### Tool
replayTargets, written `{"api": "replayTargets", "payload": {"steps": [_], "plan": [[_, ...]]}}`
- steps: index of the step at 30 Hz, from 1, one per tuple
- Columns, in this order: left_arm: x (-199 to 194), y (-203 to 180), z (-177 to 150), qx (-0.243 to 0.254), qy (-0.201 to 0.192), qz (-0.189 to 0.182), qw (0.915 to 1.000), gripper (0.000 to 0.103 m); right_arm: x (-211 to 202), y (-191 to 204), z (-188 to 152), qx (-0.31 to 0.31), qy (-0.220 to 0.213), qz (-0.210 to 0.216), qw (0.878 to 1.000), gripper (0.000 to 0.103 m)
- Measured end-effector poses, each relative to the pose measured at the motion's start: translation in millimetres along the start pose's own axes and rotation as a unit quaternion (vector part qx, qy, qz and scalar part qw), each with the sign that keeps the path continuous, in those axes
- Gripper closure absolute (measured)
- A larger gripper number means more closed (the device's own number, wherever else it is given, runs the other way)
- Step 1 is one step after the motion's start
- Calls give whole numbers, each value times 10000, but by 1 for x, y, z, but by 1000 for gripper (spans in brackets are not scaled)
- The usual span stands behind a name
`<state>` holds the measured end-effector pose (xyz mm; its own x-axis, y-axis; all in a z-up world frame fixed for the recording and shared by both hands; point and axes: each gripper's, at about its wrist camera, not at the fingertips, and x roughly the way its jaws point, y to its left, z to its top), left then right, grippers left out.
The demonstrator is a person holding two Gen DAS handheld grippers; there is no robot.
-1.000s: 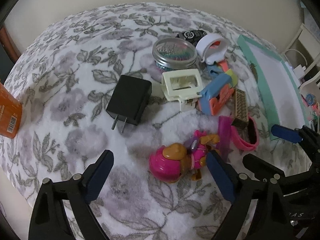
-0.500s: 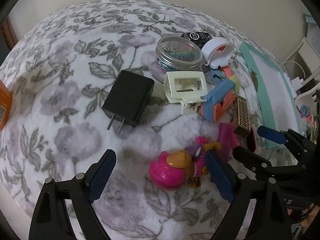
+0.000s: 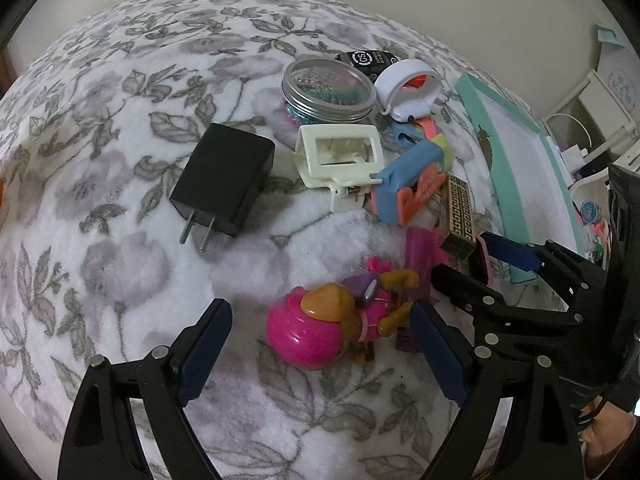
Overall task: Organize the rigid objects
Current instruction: 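Lower left tool onto pink toy figure while right tool reaches pink watch band, then close left tool on pink figure while right tool grasps pink watch band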
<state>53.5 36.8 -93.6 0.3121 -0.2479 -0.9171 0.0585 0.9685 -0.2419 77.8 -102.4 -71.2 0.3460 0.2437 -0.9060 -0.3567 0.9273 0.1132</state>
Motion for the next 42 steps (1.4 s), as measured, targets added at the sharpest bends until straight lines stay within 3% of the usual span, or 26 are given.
{"api": "replayTargets", "payload": {"steps": [7, 13, 16, 18, 19, 27, 42], "plan": [[0, -7, 1, 122, 35, -181, 9998, 12, -2, 1, -4, -58, -65, -30, 10000, 43], [-1, -9, -1, 193, 92, -167, 9996, 12, -3, 1, -6, -56, -91, -24, 9999, 44], [-3, -9, -2, 214, 108, -122, 9996, 17, -4, 1, -6, -54, -95, -21, 9999, 44], [-1, -7, 0, 218, 88, -97, 9997, 38, -4, 1, -6, -44, -104, -14, 9999, 44], [-1, -7, 1, 217, 62, -6, 9997, 42, -4, 0, -6, -42, -109, -15, 9999, 44], [-3, -2, 1, 126, 30, -126, 9998, 41, -7, -1, -8, 54, -119, 60, 9999, 48], [-44, 19, -9, 18, -221, -168, 9996, 41, -26, -5, -29, 426, 146, 336, 9984, 50]]}}
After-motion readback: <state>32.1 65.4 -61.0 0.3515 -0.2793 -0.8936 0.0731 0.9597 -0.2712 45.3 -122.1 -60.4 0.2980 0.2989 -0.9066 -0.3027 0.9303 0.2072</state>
